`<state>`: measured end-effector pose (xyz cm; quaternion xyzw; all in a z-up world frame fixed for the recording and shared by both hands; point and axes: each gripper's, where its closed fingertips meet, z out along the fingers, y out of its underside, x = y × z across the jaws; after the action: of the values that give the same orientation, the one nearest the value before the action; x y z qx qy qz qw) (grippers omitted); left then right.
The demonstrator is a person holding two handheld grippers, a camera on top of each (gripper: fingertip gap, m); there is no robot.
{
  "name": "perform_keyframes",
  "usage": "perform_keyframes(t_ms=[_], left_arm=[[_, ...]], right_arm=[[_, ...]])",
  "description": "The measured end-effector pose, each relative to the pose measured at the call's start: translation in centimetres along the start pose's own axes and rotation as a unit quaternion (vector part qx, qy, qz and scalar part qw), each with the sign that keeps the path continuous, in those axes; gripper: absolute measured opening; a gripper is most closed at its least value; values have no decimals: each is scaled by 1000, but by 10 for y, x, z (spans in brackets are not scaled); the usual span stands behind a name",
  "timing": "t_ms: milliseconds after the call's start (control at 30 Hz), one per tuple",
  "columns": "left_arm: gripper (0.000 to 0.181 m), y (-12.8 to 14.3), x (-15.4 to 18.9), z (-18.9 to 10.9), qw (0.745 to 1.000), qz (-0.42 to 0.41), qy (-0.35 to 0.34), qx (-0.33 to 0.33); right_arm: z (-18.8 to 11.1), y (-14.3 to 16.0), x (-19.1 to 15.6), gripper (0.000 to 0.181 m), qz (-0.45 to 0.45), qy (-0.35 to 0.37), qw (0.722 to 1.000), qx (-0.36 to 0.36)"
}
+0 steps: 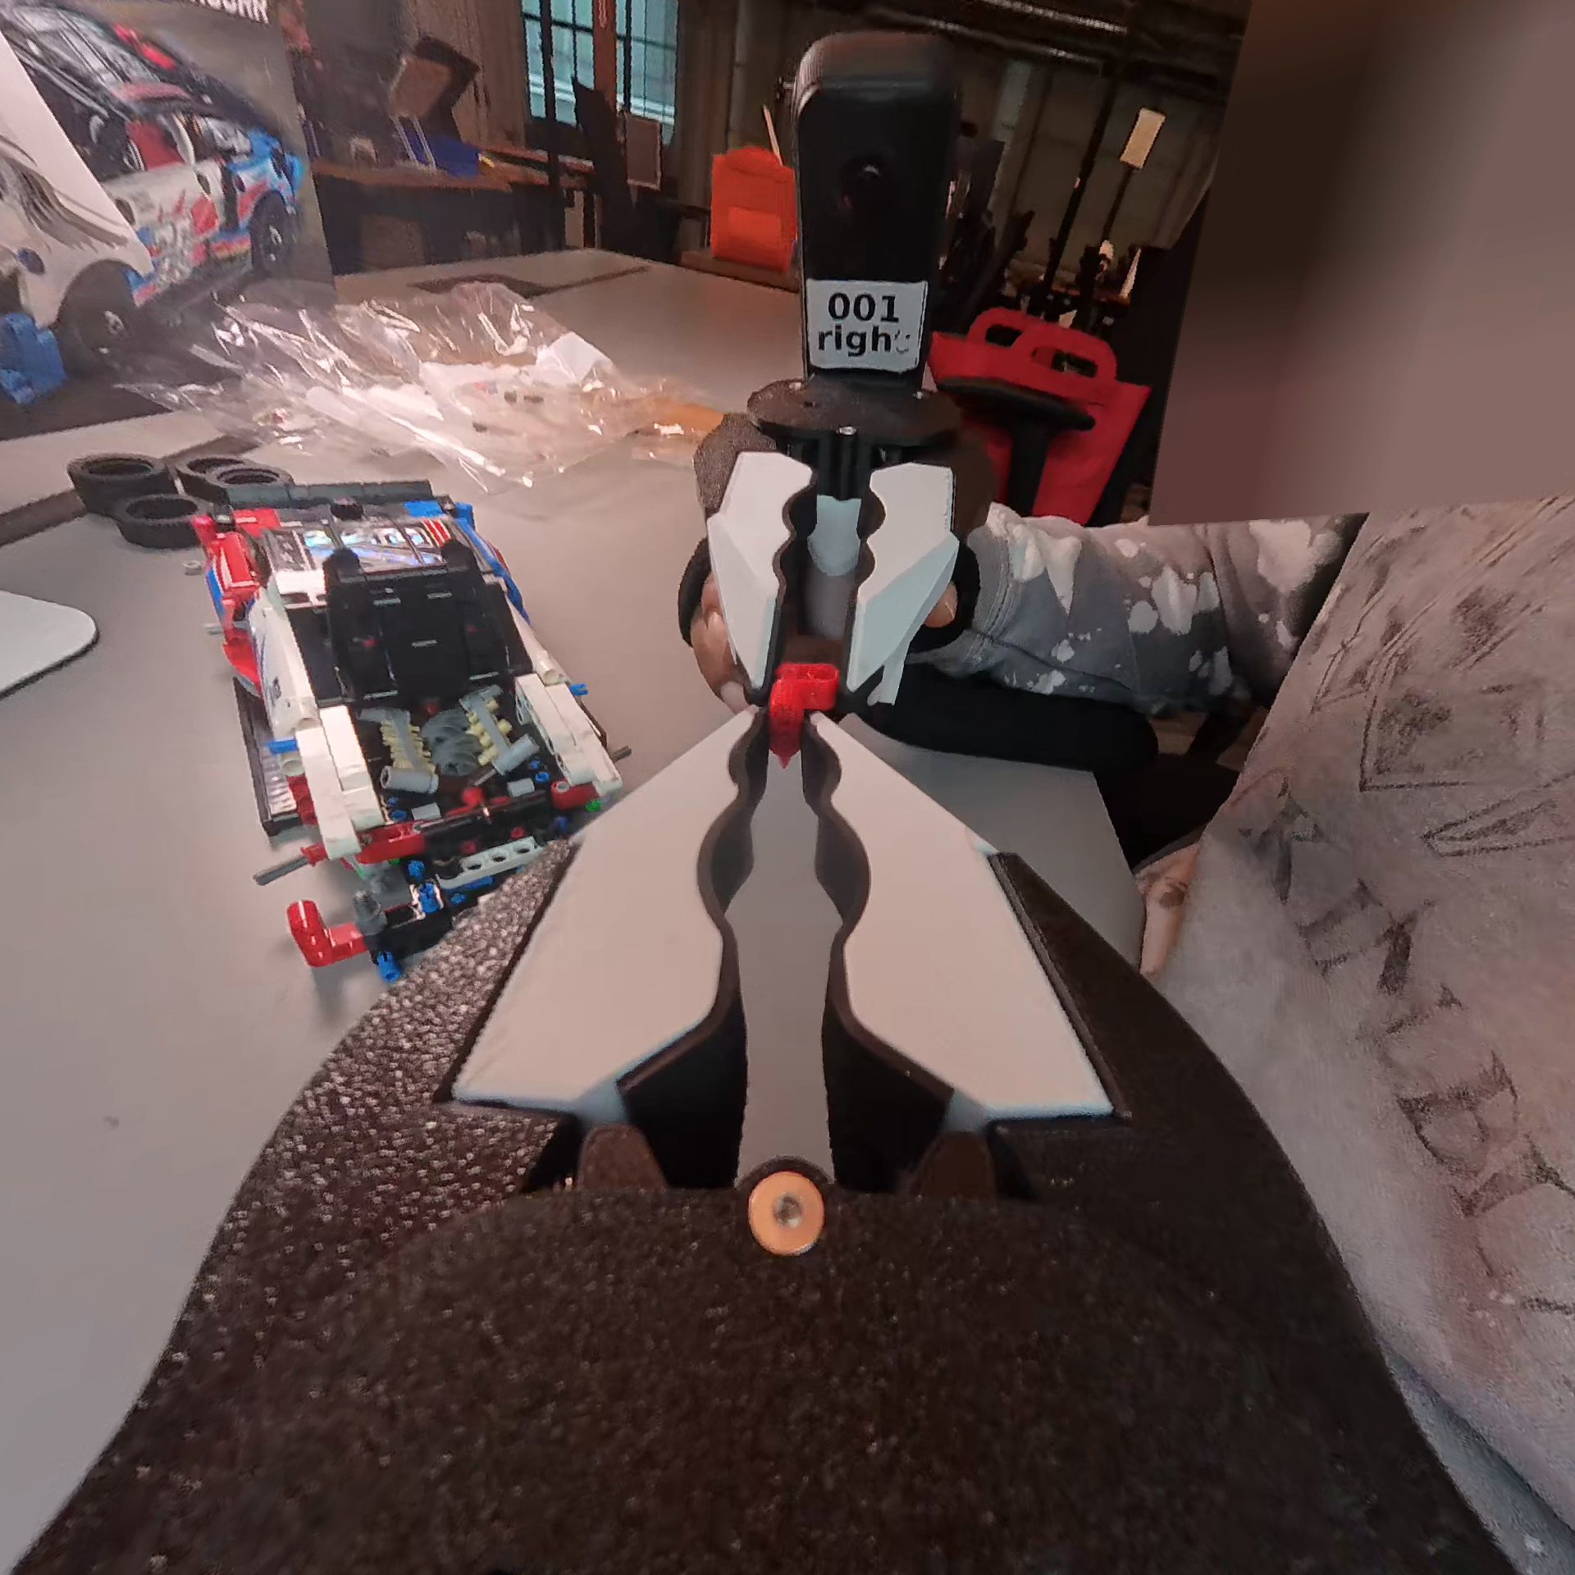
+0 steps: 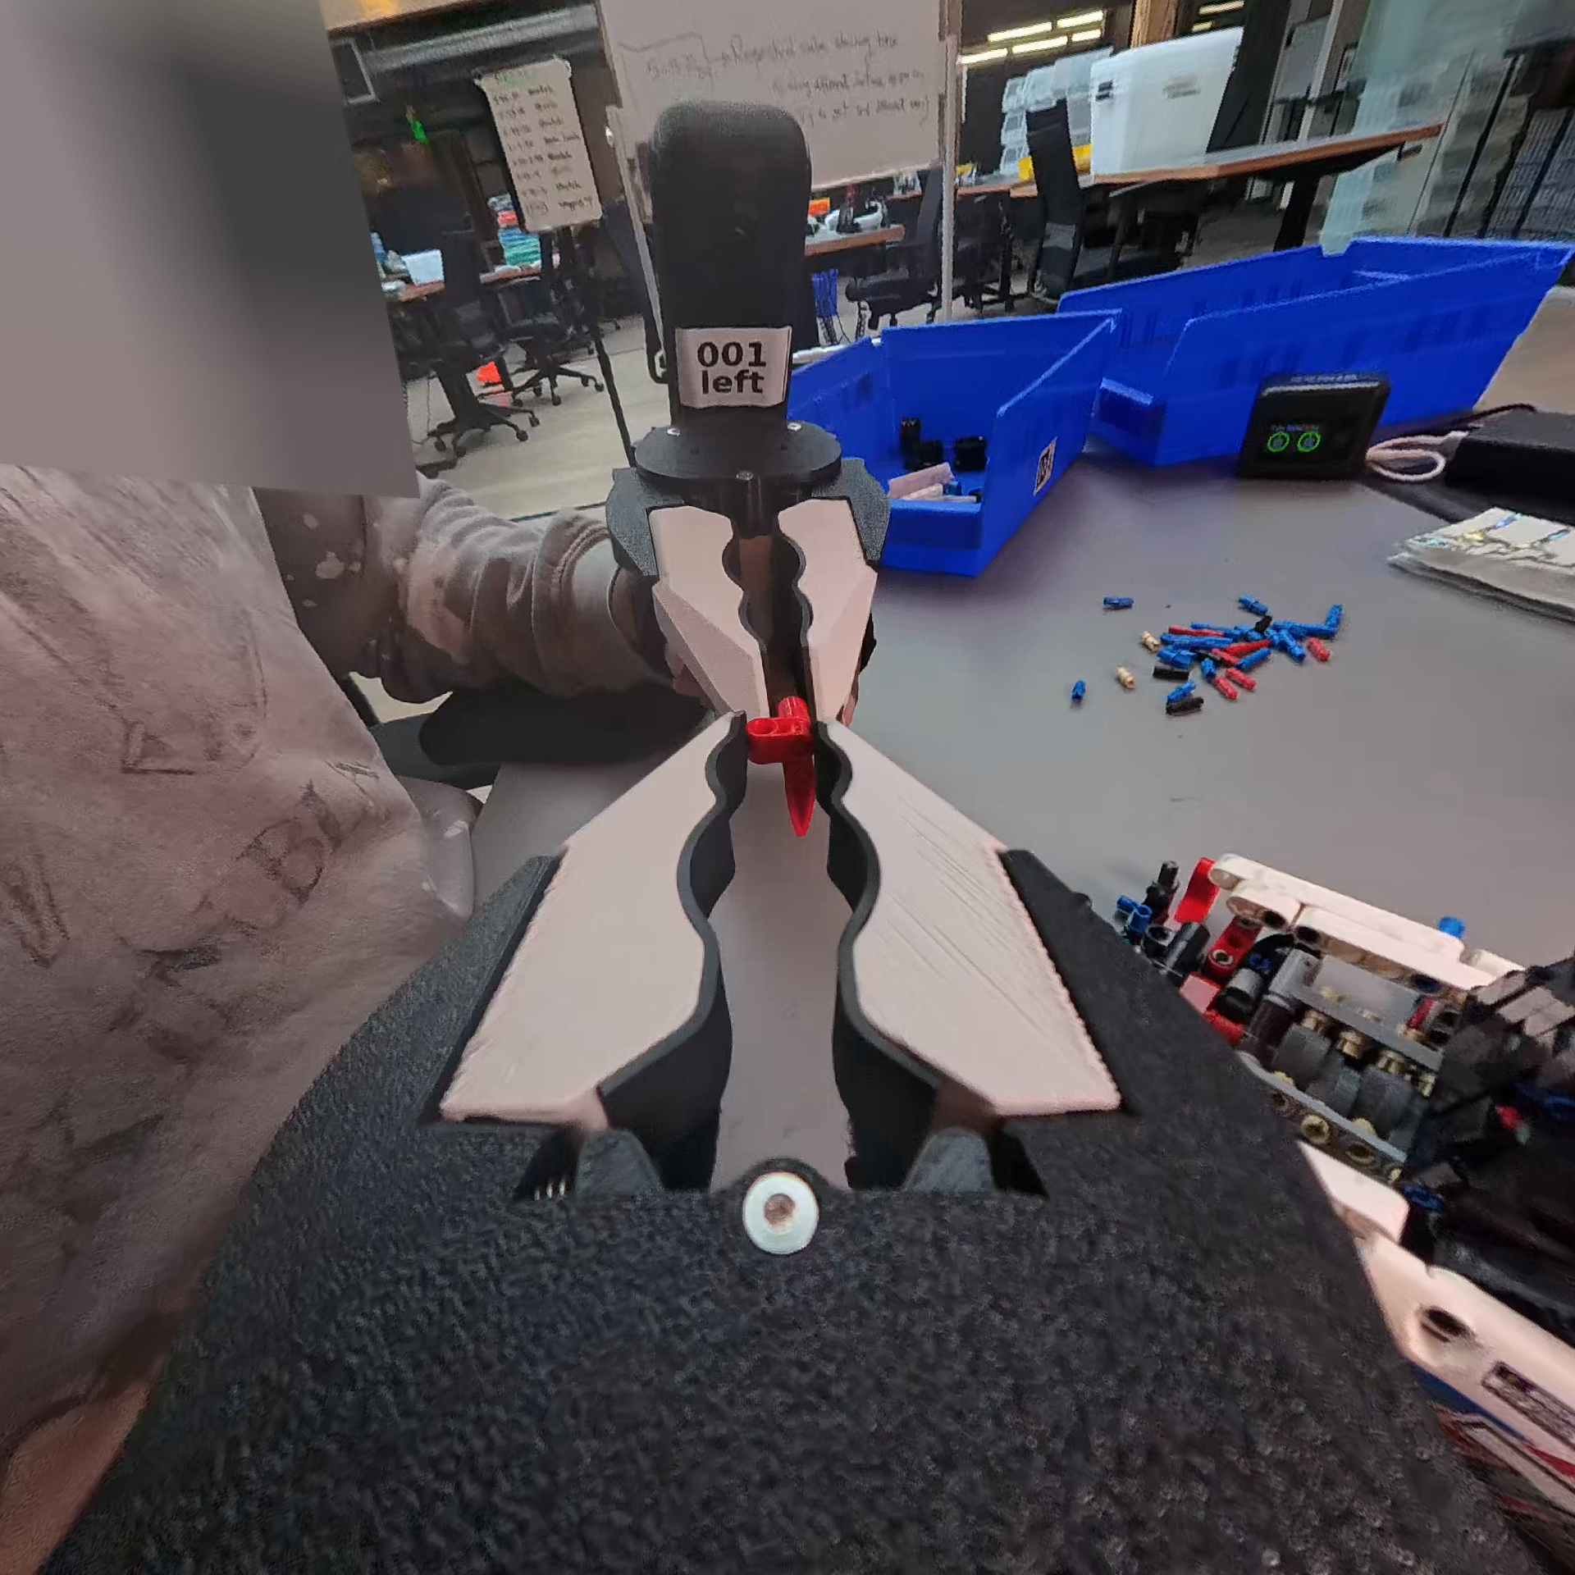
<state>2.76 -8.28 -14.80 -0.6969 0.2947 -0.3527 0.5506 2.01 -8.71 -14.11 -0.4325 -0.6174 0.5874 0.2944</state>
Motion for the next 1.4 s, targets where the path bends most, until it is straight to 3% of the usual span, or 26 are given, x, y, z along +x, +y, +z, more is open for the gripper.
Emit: perform_keyframes(t_ms=[467, 567, 667, 833, 1000, 1233, 1400], left_arm=[[4, -37, 7, -4, 996, 12, -5, 90], [5, -32, 6, -3, 997, 11, 2, 75], [6, -10, 4, 0, 1000, -4, 24, 11], [6, 5, 8, -1, 999, -15, 40, -21], [6, 18, 4, 3, 998, 9, 17, -57], [4, -17, 0, 0, 999, -7, 2, 38], [4, -28, 4, -3, 998, -17, 15, 66]], right_arm=[[-10, -30, -7, 13, 4, -29, 997, 72], [-10, -27, -6, 13, 4, -27, 997, 66], [-5, -6, -3, 13, -25, -8, 1000, 5], [0, 10, -8, 14, -63, -3, 997, -51], [2, 23, -4, 13, -81, 21, 993, -89], [-5, -11, -1, 13, -31, 9, 999, 12], [-8, -20, -5, 13, -11, -14, 999, 46]])
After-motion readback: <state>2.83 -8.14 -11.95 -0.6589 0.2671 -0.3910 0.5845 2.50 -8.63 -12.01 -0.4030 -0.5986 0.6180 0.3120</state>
